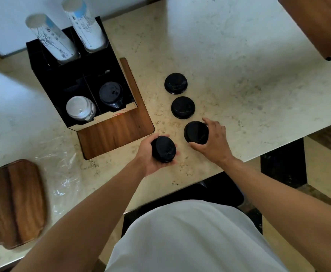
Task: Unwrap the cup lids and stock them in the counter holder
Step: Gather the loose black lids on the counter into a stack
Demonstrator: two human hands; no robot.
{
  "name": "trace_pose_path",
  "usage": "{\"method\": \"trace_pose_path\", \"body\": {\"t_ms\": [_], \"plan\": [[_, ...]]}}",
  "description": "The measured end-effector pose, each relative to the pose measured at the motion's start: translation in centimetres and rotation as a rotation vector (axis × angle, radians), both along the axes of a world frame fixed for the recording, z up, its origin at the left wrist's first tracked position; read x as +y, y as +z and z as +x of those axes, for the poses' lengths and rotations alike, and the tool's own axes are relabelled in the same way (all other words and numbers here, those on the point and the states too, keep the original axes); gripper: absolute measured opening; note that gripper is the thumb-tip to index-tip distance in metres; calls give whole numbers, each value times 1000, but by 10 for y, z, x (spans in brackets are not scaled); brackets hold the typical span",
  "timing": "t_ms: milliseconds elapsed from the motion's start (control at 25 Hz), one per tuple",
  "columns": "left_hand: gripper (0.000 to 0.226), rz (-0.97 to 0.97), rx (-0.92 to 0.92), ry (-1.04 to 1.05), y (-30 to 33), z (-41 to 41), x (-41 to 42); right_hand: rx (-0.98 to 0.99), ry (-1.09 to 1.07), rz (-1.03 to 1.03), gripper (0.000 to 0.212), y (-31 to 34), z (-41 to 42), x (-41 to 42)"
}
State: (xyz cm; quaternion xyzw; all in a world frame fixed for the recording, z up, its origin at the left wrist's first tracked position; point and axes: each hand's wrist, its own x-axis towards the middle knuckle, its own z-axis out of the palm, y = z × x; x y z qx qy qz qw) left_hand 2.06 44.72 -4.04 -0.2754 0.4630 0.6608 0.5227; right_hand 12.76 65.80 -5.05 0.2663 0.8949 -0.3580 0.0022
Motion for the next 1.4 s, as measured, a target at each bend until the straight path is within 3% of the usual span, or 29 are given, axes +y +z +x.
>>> {"method": "trace_pose_path", "body": {"t_ms": [160,520,840,960,1080,1200,1400], "plan": [[52,63,-39,48,-1,-1,2,135,24,-122,95,25,-4,-46],[60,233,-86,178,12,-8,-3,102,54,-175,87,36,-29,-99],[62,179,-38,194,10,-18,-8,58,74,-19,93,29,-46,-106],[47,134,-15,180,13,-29,-6,16,164,-34,95,25,-55,-99],[37,124,-50,198,16,-42,-2,13,154,-110,76,18,-69,-79],[35,124,-67,201,15,-55,1,27,12,54,62,11,-92,-41],[38,142,-119,189,9,-74,8,-169,129,158,92,-2,-129,12]]}}
